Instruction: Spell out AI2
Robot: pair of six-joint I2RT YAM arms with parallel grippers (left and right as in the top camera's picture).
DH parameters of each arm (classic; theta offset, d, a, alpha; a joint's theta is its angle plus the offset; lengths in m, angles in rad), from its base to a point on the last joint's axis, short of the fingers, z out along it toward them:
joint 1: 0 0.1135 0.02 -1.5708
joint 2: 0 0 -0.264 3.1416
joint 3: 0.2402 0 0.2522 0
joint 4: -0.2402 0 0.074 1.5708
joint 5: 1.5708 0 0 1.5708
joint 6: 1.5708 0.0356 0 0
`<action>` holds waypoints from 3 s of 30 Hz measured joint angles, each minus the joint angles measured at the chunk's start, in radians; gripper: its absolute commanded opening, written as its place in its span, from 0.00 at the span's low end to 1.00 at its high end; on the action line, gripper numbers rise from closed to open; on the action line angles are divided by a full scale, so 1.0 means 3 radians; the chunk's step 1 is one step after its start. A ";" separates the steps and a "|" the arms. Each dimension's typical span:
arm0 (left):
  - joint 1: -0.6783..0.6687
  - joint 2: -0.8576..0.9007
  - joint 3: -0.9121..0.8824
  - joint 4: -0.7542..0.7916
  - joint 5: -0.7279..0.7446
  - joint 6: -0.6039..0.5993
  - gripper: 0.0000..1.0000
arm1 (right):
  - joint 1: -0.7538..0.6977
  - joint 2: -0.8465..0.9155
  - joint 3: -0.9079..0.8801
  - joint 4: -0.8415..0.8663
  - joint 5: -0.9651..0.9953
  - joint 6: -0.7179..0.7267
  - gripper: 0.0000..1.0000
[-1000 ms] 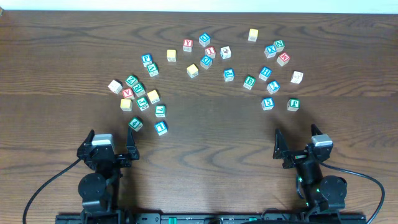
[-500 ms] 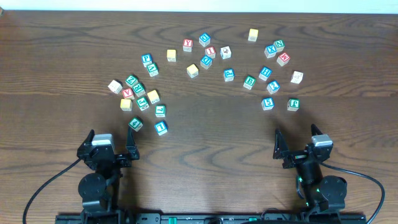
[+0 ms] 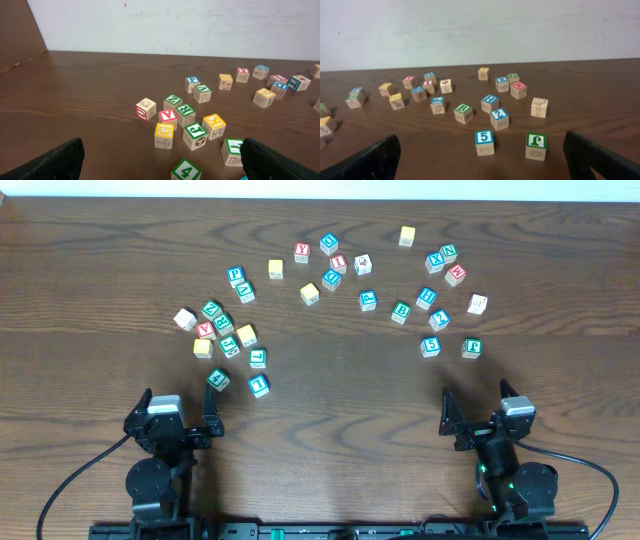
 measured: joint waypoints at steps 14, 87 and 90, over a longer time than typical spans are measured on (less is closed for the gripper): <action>0.0000 0.0000 0.0000 0.0000 0.0000 0.0000 0.98 | 0.0000 0.0000 0.0000 0.0000 0.0000 0.0000 0.99; 0.0003 0.1771 0.1419 -0.0399 0.0271 -0.0292 0.98 | 0.0000 0.0000 0.0000 -0.0001 0.0000 -0.0001 0.99; 0.0003 0.2027 0.1746 -0.0690 0.0323 -0.0334 0.98 | 0.0000 0.0000 0.0000 -0.0001 0.0000 0.0000 0.99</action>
